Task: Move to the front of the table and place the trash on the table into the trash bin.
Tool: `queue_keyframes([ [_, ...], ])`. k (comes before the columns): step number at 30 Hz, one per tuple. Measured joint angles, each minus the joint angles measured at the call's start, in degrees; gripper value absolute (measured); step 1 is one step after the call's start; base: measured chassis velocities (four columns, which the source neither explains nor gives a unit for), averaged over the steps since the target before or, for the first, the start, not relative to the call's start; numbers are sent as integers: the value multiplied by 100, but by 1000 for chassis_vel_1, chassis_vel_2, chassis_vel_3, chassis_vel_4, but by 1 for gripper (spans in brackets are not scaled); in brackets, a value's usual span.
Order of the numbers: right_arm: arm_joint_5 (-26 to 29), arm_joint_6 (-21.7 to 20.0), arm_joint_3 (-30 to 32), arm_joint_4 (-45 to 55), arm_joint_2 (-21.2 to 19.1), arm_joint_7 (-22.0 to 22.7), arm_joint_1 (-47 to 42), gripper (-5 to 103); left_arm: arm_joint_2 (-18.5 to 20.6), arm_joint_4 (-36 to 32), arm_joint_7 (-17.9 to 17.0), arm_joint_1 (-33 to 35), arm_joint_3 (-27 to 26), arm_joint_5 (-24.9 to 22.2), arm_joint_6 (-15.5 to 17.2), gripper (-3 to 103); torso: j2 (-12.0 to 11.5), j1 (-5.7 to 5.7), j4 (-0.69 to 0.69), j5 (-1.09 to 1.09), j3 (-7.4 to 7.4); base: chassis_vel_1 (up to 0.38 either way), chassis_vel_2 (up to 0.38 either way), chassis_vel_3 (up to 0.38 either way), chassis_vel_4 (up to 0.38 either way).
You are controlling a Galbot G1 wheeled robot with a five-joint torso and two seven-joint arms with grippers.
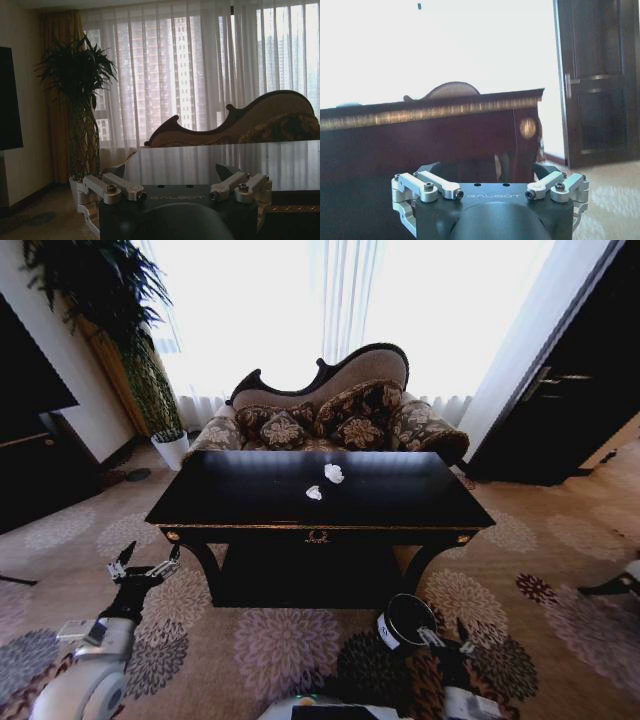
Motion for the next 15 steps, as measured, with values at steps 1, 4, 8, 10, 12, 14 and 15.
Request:
queue_keyframes([
  [1,23,-30,60,150,-13,6,-50,100,0,0,0,0,0,0,0,100,0,0,0,0,0,0,0,0,0],
  [4,93,-133,193,399,-100,9,-115,100,0,0,0,0,0,0,0,100,0,0,0,0,0,0,0,0,0],
  [8,192,-370,398,646,-431,11,-119,100,0,0,0,0,0,0,0,100,-1,0,0,2,0,0,0,0,0],
  [10,197,-404,422,672,-490,9,-112,100,0,0,0,0,0,0,0,100,-1,0,0,2,1,0,0,0,0],
  [12,243,-659,515,832,-885,-1,-5,100,0,0,0,0,0,0,0,100,-1,1,0,2,1,0,0,0,0],
  [14,306,-882,539,947,-1204,-10,110,100,0,0,0,0,0,0,0,100,-1,0,0,2,0,0,0,0,0],
  [15,306,-882,539,947,-1204,-10,110,100,0,0,0,0,0,0,0,100,-1,0,0,2,0,0,0,0,0],
])
